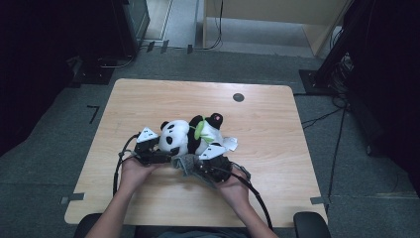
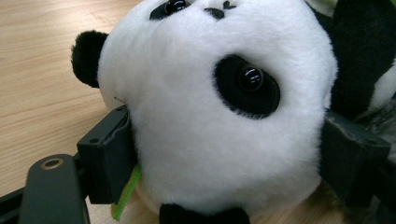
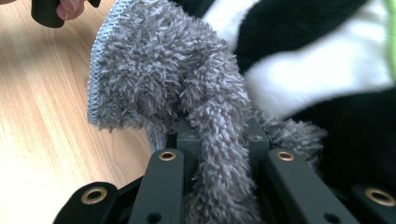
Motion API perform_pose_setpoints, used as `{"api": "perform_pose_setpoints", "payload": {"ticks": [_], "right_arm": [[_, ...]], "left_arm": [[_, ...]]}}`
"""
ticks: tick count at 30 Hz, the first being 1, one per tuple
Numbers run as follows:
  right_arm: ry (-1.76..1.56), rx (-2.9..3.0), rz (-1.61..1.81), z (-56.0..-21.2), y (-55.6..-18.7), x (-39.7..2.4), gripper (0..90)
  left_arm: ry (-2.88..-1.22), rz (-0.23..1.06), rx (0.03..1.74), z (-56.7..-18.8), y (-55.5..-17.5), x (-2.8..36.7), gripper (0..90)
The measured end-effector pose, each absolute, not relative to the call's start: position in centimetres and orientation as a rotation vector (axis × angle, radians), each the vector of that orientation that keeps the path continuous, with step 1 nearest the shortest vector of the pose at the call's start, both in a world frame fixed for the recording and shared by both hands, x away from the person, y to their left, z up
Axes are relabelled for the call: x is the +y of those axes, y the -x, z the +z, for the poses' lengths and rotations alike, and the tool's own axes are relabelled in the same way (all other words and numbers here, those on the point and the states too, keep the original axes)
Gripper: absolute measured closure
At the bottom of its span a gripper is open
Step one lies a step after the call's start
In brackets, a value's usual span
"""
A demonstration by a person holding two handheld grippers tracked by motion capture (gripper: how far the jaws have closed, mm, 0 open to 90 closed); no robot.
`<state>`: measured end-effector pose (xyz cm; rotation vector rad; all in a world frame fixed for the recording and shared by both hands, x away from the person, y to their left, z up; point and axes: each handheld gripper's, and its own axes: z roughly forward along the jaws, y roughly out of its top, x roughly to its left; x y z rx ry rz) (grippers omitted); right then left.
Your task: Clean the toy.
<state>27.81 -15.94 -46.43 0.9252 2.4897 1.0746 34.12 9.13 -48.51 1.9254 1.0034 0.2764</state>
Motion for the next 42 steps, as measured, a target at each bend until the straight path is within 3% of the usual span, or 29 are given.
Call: {"api": "perform_pose_setpoints", "payload": {"ticks": [22,30,42], "right_arm": [[-1.033,2.423,1.111,-45.5,-25.6,-23.4,75.6],[-0.893,2.494,1.204,-45.3,-25.2,-20.0,75.6],[-0.747,2.651,1.177,-47.2,-27.8,-13.0,75.8]], "left_arm": [[-1.924,0.269,1.007,-48.5,-34.2,9.2,16.0],[-1.925,0.268,1.008,-48.5,-34.2,9.1,16.0],[-1.931,0.265,1.021,-48.2,-34.2,8.9,16.1]]}}
